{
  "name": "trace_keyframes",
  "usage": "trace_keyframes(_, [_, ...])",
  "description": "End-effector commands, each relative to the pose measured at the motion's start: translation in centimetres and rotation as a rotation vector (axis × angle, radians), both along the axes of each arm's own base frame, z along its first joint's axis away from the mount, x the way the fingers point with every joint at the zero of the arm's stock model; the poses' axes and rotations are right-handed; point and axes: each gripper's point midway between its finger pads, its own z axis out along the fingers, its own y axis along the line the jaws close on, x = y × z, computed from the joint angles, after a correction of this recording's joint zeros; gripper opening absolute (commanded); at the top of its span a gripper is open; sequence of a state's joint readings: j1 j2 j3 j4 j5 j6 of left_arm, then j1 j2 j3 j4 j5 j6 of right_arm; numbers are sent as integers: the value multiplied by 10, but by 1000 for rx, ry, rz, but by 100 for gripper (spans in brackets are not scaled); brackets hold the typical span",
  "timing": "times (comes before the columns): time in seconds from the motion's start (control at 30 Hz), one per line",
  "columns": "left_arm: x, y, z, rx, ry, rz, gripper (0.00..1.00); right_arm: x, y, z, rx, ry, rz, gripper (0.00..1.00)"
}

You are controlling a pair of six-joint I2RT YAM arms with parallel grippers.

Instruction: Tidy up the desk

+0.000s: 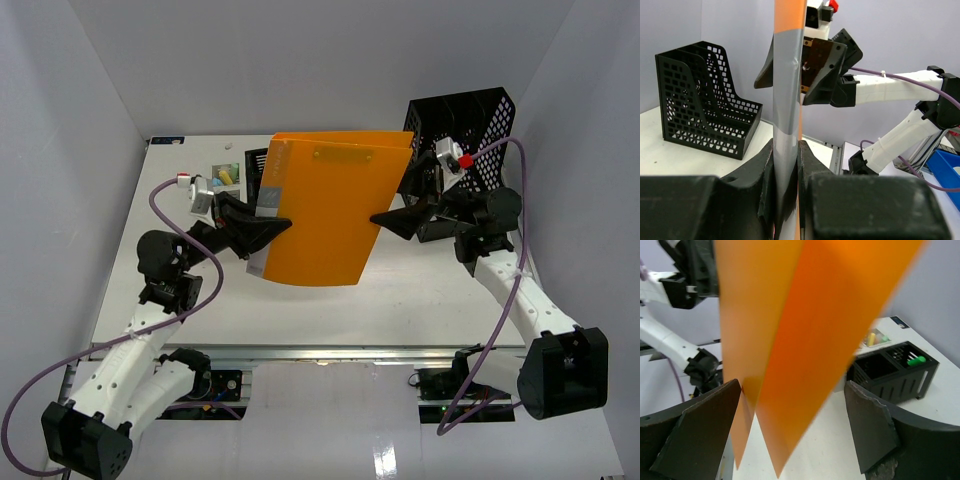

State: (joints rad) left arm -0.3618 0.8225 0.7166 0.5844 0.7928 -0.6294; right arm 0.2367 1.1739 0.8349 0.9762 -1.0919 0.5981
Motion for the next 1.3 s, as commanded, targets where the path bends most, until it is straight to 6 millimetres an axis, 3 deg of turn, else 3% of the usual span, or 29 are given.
trace_keyframes(0.0, [-7,1,12,-25,-54,-11,0,-31,-1,14,19,-108,115,90])
trace_keyframes(0.17, [-6,-2,8,-27,-40,-37,0,-34,1,15,20,-101,136,99])
trace_keyframes(0.3, [-2,-3,5,-33,-39,-38,0,-40,5,15,7,-106,169,63])
trace_keyframes(0.43, [3,-6,1,-44,-23,-47,0,-44,5,15,-6,-103,183,35])
trace_keyframes(0.5, [5,-7,0,-50,-14,-51,0,-43,5,16,-18,-93,185,11])
trace_keyframes(0.53, [7,-7,-2,-50,-6,-46,2,-43,5,16,-25,-91,183,8])
trace_keyframes(0.6, [12,-7,-5,-50,9,-30,13,-43,5,17,-35,-92,179,8])
trace_keyframes(0.77, [23,-1,-14,-29,38,57,58,-40,3,18,-52,-107,153,8])
trace_keyframes(0.83, [25,2,-14,-22,46,86,68,-32,0,19,-51,-96,121,8])
trace_keyframes(0.97, [30,12,-4,1,21,180,76,-15,-12,27,-46,-92,53,8])
trace_keyframes(1.07, [33,28,2,40,-9,302,85,8,-31,39,-40,-92,-47,8])
trace_keyframes(1.17, [29,42,7,53,-31,384,86,28,-46,44,-49,-94,-128,8])
trace_keyframes(1.27, [24,45,-1,81,-35,391,86,45,-52,45,-75,-98,-193,8])
